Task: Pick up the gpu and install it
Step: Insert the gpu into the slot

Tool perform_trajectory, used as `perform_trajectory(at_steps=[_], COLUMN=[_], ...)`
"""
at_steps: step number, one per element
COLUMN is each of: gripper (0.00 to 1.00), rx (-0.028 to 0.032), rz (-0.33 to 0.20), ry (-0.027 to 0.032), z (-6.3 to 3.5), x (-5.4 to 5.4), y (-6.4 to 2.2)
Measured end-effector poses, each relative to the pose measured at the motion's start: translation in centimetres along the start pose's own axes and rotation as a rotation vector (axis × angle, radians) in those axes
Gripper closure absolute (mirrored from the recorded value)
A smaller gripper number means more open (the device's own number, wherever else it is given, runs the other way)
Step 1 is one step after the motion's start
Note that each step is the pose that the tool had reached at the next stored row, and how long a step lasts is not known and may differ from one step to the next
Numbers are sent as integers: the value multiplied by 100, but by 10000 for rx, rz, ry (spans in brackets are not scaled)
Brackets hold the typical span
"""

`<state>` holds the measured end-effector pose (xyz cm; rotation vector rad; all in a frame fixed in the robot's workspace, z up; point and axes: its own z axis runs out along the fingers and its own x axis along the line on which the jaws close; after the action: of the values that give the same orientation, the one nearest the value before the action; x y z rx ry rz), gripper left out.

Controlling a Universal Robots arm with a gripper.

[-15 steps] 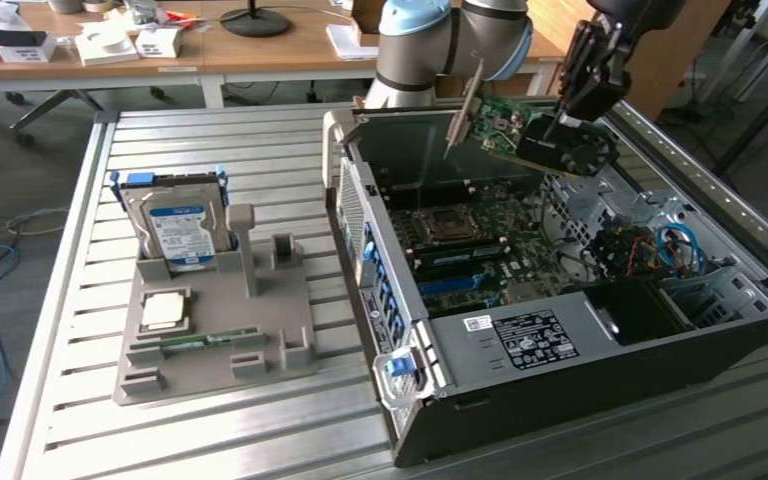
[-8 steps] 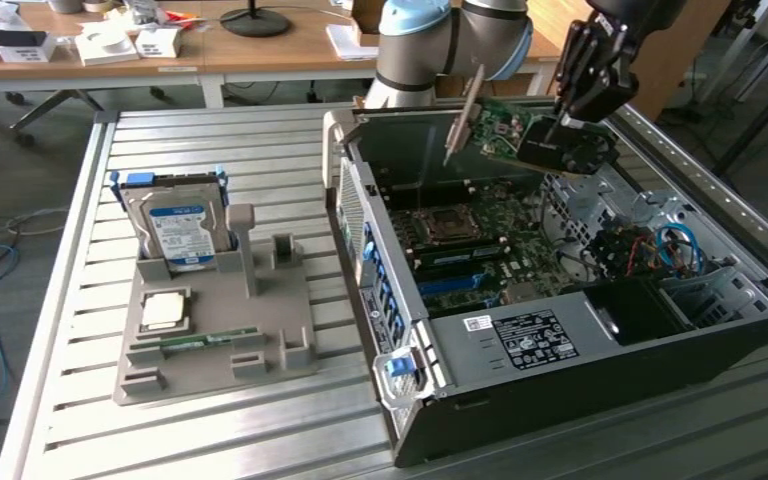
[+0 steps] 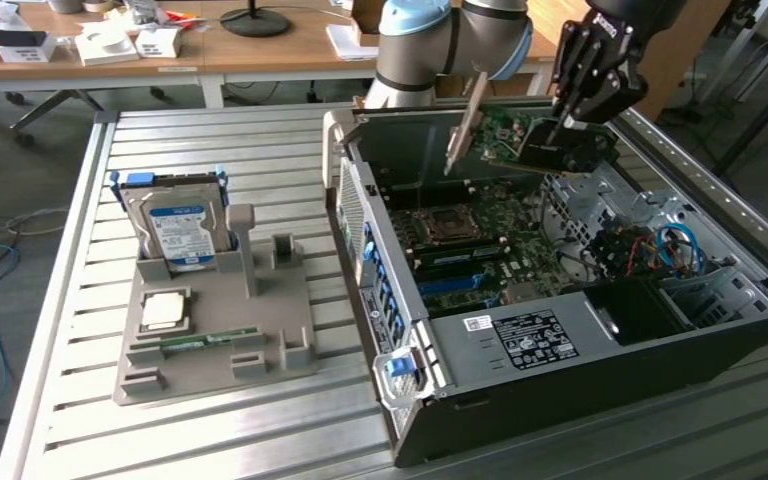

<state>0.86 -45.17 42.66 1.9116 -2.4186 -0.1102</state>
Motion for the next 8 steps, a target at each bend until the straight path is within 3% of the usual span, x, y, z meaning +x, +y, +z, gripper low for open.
perform_trajectory(at_steps=[8], gripper=[74], rx=[0], rz=[-1263], ry=[115], z=[5], x=[0], y=[-1])
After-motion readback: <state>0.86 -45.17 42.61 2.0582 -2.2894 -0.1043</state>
